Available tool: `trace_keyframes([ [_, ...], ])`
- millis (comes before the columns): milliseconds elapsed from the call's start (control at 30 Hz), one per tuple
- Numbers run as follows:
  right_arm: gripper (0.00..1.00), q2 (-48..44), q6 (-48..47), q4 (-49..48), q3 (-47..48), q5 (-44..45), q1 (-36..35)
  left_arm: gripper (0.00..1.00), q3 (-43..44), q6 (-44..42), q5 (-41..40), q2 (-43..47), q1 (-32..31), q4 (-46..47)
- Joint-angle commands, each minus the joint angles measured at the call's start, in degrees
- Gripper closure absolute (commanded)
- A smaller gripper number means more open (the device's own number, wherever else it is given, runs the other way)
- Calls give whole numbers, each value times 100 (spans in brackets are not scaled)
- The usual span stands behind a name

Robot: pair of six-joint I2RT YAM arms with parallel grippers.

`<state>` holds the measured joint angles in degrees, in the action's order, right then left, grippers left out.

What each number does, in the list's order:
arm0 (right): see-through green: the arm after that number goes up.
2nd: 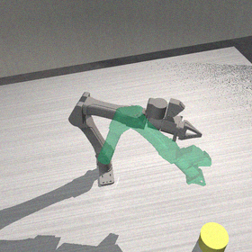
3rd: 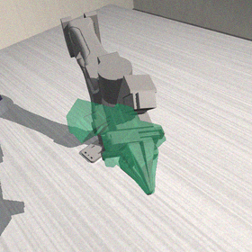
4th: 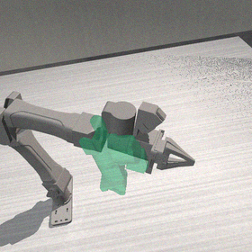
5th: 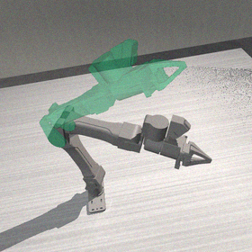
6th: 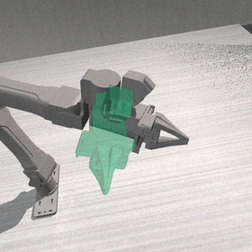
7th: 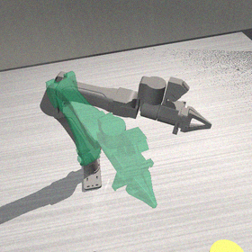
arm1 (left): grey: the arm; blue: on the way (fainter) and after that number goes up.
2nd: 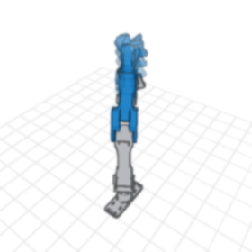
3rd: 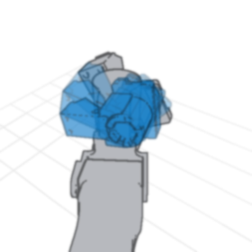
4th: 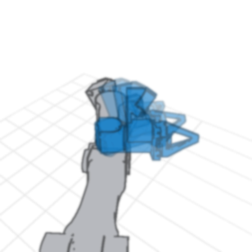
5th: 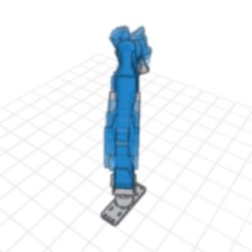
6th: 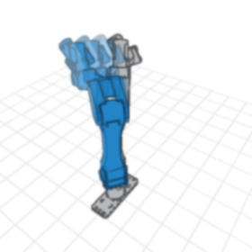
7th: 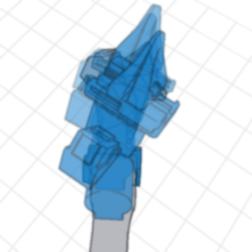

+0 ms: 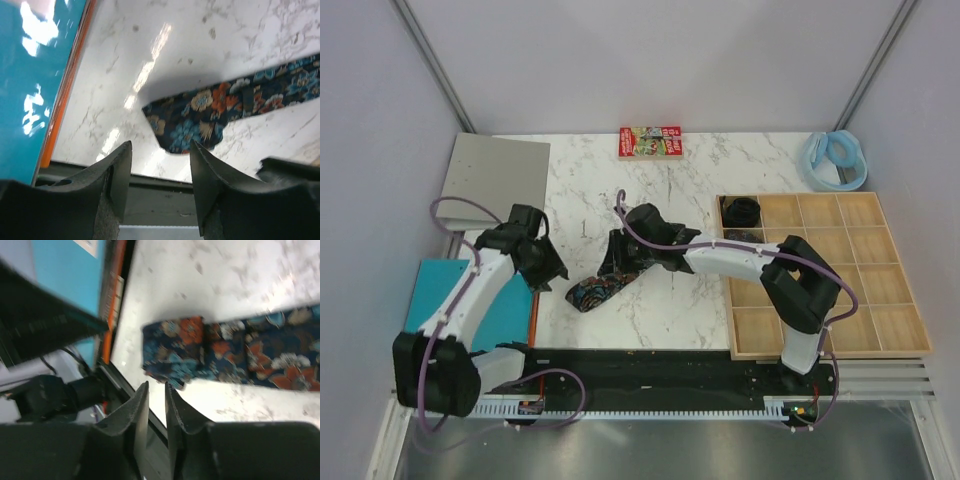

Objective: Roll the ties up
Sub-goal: Roll the tie at the center of the board.

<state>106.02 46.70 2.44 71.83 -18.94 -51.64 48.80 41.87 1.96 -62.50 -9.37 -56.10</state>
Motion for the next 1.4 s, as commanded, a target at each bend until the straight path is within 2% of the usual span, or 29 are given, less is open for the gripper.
trace_keyframes([
  [0, 75, -222, 23, -155, -801, 172, -188, 46, 533, -591, -90, -1130, 84, 898],
  [100, 79, -169, 111, -463, -1083, 57, -408, 46, 885, -811, -186, -1930, 110, 987],
  [233, 81, 94, 409, -1034, -1180, -75, -505, 45, 1141, -987, -635, -2467, 145, 987],
  [467, 84, 490, 875, -1956, -1251, -145, -540, 46, 913, -1093, -460, -2890, 154, 1171],
  [700, 86, 692, 1314, -2914, -1557, 92, -540, 48, 509, -1058, 120, -2873, 111, 1417],
  [833, 88, 833, 1649, -3679, -1769, 154, -540, 50, 368, -1058, 419, -2961, -91, 1470],
  [967, 88, 903, 1807, -4031, -1945, 294, -575, 52, 105, -900, 586, -2821, -276, 1610],
  [1233, 88, 1026, 2291, -5058, -2376, 602, -655, 55, 104, -803, 350, -2460, -715, 1462],
  [1367, 88, 1079, 2405, -5070, -2279, 698, -716, 54, 340, -864, -115, -2460, -1014, 1224],
])
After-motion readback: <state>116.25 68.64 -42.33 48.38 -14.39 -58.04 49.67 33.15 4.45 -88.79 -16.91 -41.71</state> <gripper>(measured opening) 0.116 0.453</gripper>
